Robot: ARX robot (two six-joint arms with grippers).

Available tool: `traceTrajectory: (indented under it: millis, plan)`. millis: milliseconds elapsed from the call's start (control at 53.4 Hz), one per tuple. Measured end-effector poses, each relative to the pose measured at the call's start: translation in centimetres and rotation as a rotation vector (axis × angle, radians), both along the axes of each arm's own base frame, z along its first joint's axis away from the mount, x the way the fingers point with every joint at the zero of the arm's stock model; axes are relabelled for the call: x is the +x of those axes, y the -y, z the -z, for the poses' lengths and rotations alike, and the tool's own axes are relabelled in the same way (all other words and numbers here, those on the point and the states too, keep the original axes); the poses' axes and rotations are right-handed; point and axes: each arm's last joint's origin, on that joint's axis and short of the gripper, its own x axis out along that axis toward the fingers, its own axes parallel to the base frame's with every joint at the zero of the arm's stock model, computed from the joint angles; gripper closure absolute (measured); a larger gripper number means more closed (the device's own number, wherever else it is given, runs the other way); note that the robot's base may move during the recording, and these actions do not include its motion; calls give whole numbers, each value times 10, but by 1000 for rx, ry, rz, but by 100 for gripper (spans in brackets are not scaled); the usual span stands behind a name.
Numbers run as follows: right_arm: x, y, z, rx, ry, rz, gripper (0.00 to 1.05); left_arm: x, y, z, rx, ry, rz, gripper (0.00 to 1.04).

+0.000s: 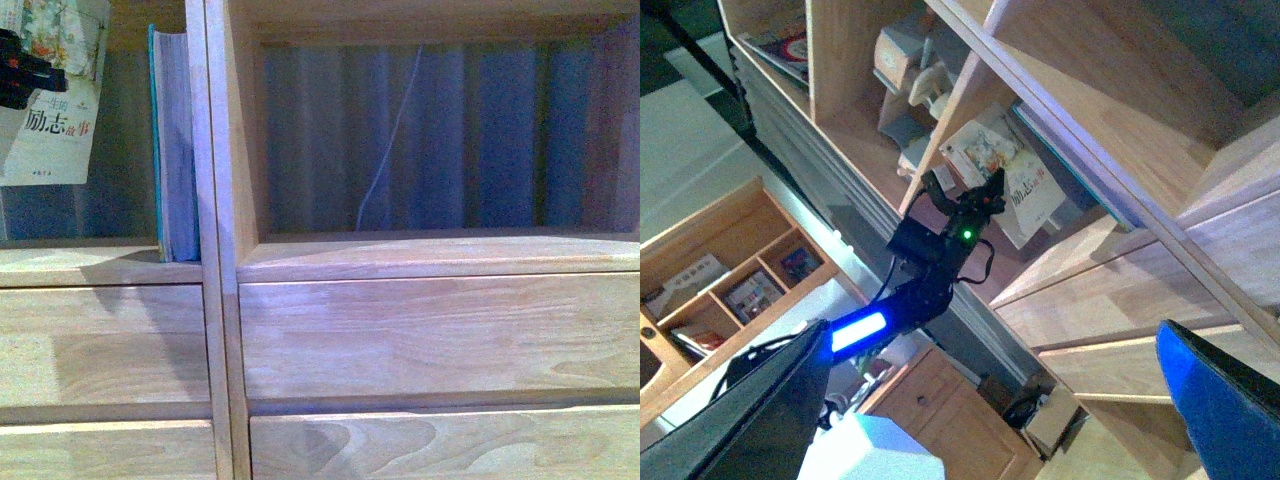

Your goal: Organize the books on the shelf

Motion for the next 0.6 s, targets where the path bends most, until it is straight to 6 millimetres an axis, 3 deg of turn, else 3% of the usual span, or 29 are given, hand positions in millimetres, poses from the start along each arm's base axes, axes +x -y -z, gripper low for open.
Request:
traceTrajectory:
  millis: [600]
  plan:
    - [-1, -5, 9, 17, -37, 11, 7, 53, 0, 43, -25, -48, -36, 98]
